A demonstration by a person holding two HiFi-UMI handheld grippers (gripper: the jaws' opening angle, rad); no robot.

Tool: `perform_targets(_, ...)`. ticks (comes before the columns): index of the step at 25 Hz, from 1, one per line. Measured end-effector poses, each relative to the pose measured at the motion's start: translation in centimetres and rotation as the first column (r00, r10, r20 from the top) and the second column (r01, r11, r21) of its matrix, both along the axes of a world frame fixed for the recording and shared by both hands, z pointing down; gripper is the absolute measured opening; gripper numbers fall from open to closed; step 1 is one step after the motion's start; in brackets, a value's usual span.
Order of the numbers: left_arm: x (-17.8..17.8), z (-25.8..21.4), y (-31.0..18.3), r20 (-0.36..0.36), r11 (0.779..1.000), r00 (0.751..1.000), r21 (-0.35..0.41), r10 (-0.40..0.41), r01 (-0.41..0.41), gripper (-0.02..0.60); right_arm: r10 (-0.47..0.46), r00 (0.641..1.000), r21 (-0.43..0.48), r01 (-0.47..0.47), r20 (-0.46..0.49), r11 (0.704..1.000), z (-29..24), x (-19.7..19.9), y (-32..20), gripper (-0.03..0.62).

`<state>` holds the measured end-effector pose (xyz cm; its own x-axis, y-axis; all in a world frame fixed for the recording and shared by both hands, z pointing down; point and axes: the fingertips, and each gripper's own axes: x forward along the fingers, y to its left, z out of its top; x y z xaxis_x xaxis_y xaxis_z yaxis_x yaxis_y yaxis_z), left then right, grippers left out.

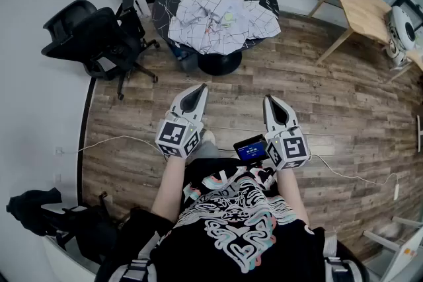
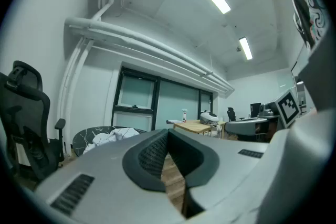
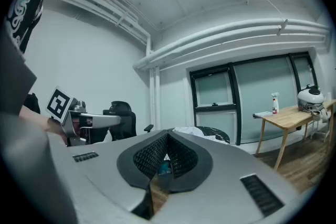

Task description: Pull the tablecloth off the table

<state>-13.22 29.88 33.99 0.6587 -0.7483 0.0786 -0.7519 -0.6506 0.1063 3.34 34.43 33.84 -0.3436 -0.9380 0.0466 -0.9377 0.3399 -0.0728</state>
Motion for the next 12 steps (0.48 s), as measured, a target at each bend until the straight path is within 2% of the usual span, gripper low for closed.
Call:
perform_targets(3,-0.3,0.7,-0.2,0.02,0.999,0.999,-0.037,-0.037,0.038,0.015,0.001,1.0,-0.001,-0.001,0.006,1.0,0.1,0.3,0.2,0.012)
perform_targets(7,-0.4,0.2,-0.4,-0.082,0.994,0.996,-0.112,-0.025,0.015,0.014,0.007,1.0,0.005,-0.007,0.017,1.0,-0.1,0.8,0.4,0.012)
perform_targets(8,-0.3,0.2,-0.3,-0.072,0.993,0.997,-0.119,-0.018,0.01,0.014,0.007,1.0,0.005,-0.007,0.025,1.0,-0.1,0.9,0.5,0.012)
perform_targets(12,0.4,0.3,-0.1,0.059,0.998,0.998,-0.066,-0.013,0.017,0.015,0.006,0.999,0.015,-0.006,0.037,1.0,-0.4,1.2,0.5,0.012)
